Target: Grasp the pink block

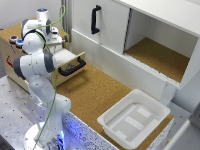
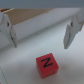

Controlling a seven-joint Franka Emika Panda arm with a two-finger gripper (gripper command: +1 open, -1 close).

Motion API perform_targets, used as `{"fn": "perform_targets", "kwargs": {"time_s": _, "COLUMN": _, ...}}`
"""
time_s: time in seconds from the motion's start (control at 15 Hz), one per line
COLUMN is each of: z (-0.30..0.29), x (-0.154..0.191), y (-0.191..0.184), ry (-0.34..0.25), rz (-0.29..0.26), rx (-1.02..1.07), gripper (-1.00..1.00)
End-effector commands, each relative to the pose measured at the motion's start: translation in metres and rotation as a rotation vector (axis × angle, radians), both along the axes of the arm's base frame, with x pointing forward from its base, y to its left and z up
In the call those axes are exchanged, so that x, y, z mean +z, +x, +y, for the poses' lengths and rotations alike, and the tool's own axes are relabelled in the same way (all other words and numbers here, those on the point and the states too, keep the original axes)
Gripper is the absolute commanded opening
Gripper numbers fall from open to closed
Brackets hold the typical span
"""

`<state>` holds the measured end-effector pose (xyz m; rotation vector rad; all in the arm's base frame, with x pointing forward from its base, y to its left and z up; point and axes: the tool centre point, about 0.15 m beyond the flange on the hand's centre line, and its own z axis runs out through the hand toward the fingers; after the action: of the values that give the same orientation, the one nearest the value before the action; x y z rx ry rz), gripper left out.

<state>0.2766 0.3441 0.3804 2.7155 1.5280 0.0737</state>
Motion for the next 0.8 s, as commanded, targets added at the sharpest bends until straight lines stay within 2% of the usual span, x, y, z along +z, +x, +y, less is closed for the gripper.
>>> {"fn": "perform_targets", "kwargs": {"time_s": 0.0, "z": -0.012, "x": -0.007, "y": -0.008, "ry": 0.096, "rz": -0.039, "rx": 0.017, "gripper": 1.0}}
{"fn": "perform_targets", "kwargs": {"time_s": 0.33, "z": -0.012, "x": -0.007, "y": -0.008, "ry": 0.096, "rz": -0.039, "rx": 0.017, "gripper": 1.0}}
{"fn": "perform_targets", "kwargs": {"time_s": 0.4, "z": -0.008, "x": 0.004, "y": 0.004, "ry": 0.012, "rz": -0.018, "rx": 0.05, "gripper": 1.0}}
{"fn": "perform_targets", "kwargs": {"time_s": 0.47, "z": -0.02, "x": 0.012, "y": 0.005, "ry": -0.006, "rz": -0.069, "rx": 0.095, "gripper": 1.0}}
{"fn": "perform_targets", "kwargs": {"time_s": 0.73, "z": -0.048, "x": 0.002, "y": -0.001, "ry": 0.04, "rz": -0.095, "rx": 0.334, "gripper": 1.0}}
